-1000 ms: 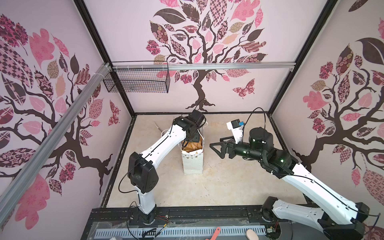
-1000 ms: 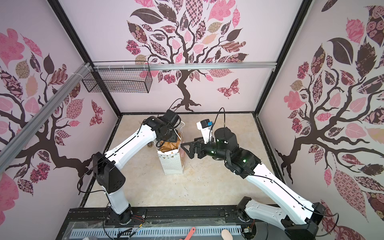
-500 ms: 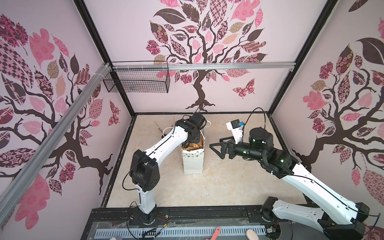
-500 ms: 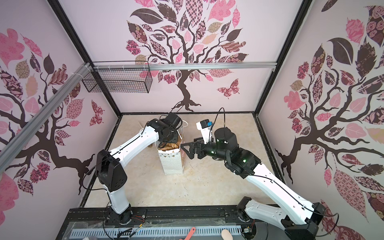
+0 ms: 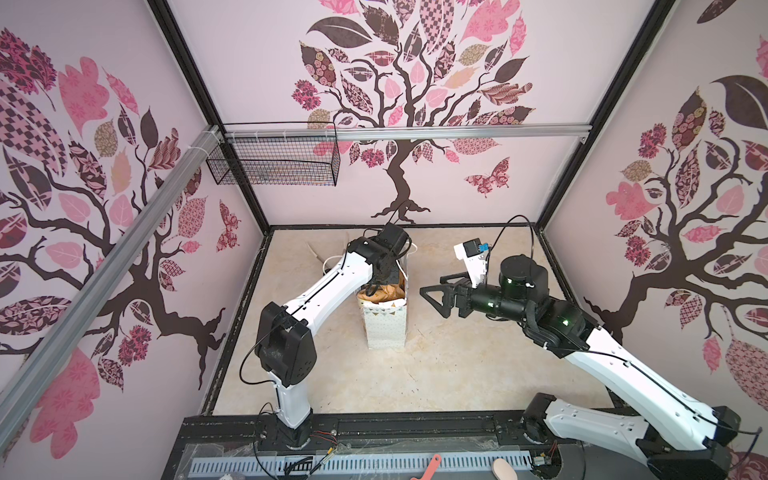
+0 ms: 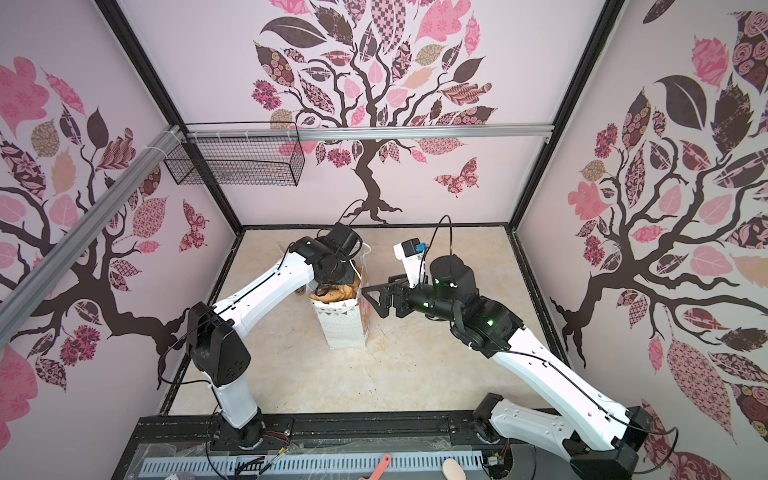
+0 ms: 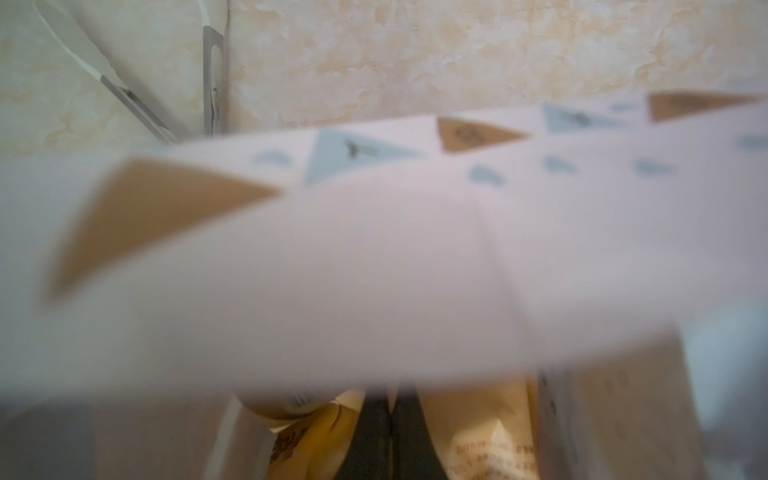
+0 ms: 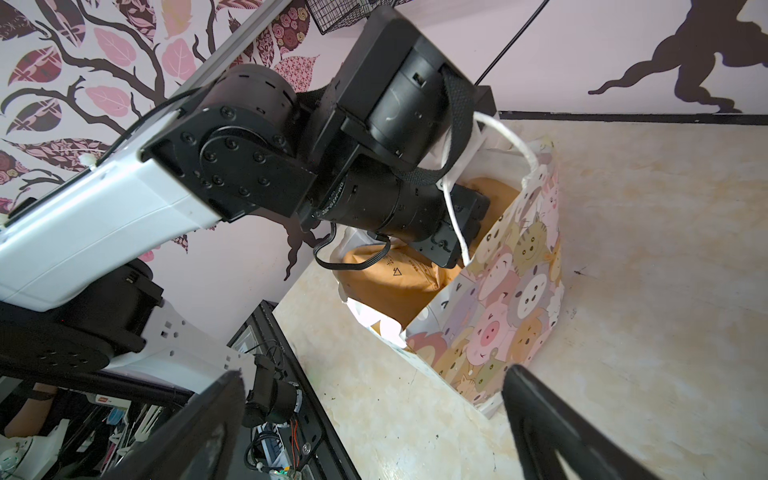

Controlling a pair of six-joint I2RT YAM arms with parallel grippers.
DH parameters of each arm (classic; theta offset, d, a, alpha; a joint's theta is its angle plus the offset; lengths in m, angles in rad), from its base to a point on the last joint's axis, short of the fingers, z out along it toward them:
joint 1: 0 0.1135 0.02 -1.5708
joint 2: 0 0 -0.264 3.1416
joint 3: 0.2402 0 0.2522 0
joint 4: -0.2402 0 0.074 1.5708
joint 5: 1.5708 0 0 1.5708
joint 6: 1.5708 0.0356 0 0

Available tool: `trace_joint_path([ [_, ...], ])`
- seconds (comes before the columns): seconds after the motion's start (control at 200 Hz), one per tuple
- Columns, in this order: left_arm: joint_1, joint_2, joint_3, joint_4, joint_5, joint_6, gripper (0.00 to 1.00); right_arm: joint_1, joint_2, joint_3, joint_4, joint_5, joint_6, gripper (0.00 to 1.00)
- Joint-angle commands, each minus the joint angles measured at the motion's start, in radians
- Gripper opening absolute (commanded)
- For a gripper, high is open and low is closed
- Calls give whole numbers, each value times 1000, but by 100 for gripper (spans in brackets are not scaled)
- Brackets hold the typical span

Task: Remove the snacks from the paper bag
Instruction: 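Grasp the tan wrapper with the left gripper while the right gripper hovers beside, then lift the tan wrapper out of the bag with the left gripper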

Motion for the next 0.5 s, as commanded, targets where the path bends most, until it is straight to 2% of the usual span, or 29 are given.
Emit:
trace_joint_path([
  [0.0,0,-72,-2,15,21,7,0,1,-34,21,-1,17,7,100],
  [0.495,0,-195,57,28,-1,18,0,0,-31,13,17,19,17,100],
])
